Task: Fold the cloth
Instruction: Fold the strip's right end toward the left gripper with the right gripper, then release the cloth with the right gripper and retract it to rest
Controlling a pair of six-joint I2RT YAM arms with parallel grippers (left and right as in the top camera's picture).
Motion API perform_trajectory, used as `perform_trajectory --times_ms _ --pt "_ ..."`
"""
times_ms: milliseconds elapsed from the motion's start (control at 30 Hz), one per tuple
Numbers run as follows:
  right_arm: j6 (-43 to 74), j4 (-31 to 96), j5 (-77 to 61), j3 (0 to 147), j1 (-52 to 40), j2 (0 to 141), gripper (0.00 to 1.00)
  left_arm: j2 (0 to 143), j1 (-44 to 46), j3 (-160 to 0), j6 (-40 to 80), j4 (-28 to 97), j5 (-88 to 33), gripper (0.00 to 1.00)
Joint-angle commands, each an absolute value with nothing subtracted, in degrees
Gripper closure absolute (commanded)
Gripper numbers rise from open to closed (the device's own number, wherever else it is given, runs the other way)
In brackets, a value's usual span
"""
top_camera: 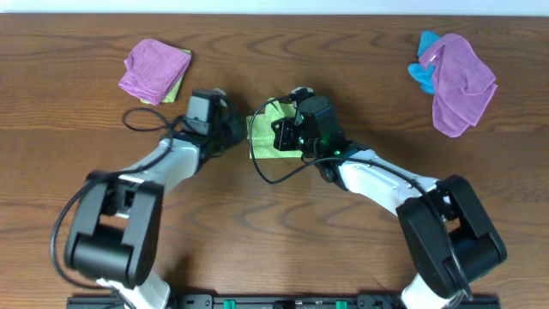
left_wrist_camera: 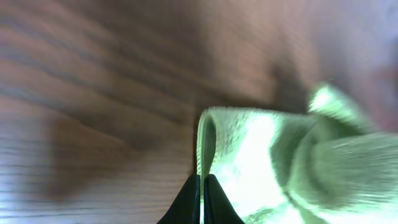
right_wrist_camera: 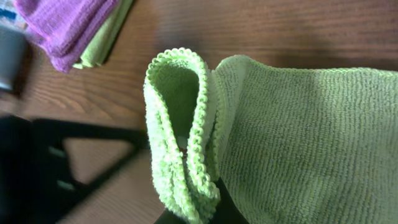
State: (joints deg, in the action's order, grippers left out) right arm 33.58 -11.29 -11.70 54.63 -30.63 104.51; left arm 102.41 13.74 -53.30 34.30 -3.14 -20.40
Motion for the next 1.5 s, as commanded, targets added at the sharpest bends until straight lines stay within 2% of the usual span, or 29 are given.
perform_trajectory --times_ms 0,167,333,400,533,933,1033,1067,1100,1233,1267,1467 --pt "31.1 -11.0 -10.9 55.5 -31.4 105.0 0.99 98.5 11.9 -54.3 32.1 -2.6 -20.4 0.94" --pt "30.5 -10.7 -10.5 55.5 -31.8 105.0 0.97 95.1 10.4 -54.3 32.1 -2.0 -20.4 0.94" --pt "30.6 -10.4 -10.6 55.5 -32.8 105.1 0.78 92.7 10.1 -54.3 31.2 -1.4 -20.3 0.94" --pt "30.6 -10.2 -10.9 55.5 -33.4 105.1 0.67 92.4 10.1 -54.3 31.2 -1.1 -20.1 0.95" --pt "30.6 -9.7 -11.5 55.5 -34.8 105.1 0.63 92.3 10.1 -54.3 31.2 -0.4 -20.1 0.95" --pt "30.6 -9.4 -11.6 55.5 -38.3 105.1 0.41 92.3 10.1 -54.3 31.2 0.0 -20.1 0.94" --pt "30.6 -9.6 -12.1 55.5 -38.3 105.1 0.2 92.3 10.1 -54.3 31.2 0.0 -20.1 0.95" --pt "30.6 -9.6 -12.3 55.5 -38.0 105.1 0.07 92.2 10.1 -54.3 31.2 0.0 -20.1 0.93" --pt "30.6 -9.5 -12.3 55.5 -37.7 104.9 0.01 92.1 10.1 -54.3 31.2 0.0 -20.2 0.89" --pt "30.8 -8.8 -13.9 55.5 -35.6 103.5 0.01 91.3 9.7 -54.3 31.2 0.4 -20.2 0.78" --pt "30.8 -8.1 -14.0 55.5 -34.9 102.8 0.01 90.9 9.4 -54.3 31.2 0.7 -20.2 0.72" --pt "30.7 -1.2 -13.6 55.5 -30.3 99.2 0.01 89.3 7.5 -54.3 31.2 3.2 -20.2 0.49"
